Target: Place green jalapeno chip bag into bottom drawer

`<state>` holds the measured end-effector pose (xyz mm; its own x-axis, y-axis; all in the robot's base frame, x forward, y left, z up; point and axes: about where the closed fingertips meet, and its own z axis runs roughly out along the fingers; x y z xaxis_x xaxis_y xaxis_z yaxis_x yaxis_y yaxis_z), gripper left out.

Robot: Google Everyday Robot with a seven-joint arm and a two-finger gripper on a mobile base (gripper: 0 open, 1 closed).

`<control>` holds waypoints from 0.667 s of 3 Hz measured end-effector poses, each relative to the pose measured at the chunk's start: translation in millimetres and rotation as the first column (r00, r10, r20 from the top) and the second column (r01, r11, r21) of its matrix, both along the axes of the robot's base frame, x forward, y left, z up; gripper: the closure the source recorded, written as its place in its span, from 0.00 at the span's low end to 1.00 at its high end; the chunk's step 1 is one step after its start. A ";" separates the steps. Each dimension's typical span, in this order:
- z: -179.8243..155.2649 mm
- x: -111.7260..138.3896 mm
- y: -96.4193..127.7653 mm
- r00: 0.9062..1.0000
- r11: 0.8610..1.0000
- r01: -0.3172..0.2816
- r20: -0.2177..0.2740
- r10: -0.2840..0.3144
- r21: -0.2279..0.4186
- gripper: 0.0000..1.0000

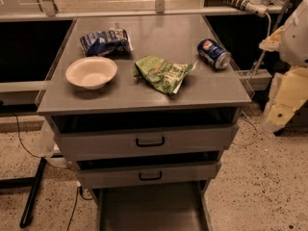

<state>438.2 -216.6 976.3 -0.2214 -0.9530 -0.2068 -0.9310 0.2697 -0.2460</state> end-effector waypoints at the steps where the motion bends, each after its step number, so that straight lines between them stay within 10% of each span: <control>1: 1.2 2.0 3.5 1.000 1.000 -0.013 0.016 0.012 0.009 0.00; 2: -29.5 48.6 46.1 0.996 0.996 -0.079 0.037 0.078 0.030 0.00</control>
Offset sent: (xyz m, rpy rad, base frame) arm 0.0433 0.0441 -0.0318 0.0648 -0.0924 0.1393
